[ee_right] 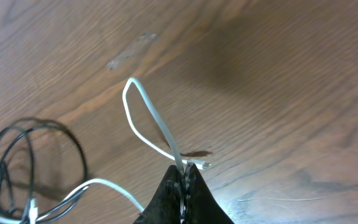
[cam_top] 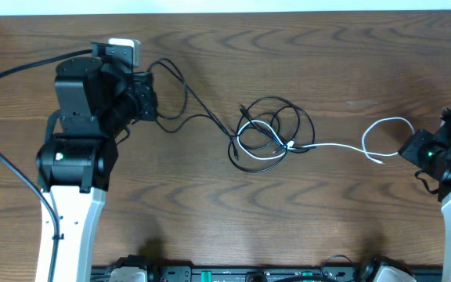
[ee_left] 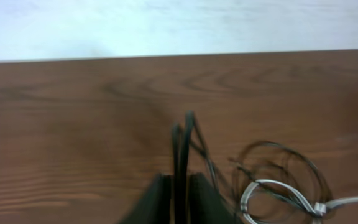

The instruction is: Untangle cables

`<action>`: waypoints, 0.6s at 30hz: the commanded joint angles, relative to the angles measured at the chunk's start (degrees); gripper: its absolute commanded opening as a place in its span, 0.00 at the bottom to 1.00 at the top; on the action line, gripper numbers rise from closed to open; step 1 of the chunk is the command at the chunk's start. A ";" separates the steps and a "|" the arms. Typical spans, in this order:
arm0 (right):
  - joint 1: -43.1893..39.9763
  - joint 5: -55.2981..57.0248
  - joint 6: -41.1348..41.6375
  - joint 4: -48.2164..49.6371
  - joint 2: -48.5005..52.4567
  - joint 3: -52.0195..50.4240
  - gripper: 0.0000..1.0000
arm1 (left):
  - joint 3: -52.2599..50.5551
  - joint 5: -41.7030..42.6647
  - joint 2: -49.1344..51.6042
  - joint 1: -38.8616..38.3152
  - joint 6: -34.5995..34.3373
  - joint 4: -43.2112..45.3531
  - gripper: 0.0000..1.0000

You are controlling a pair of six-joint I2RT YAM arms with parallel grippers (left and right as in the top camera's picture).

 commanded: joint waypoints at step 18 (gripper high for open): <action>15.69 -1.38 0.24 0.61 -0.22 0.74 0.01 | 2.19 10.73 8.70 -15.15 6.86 -5.38 0.48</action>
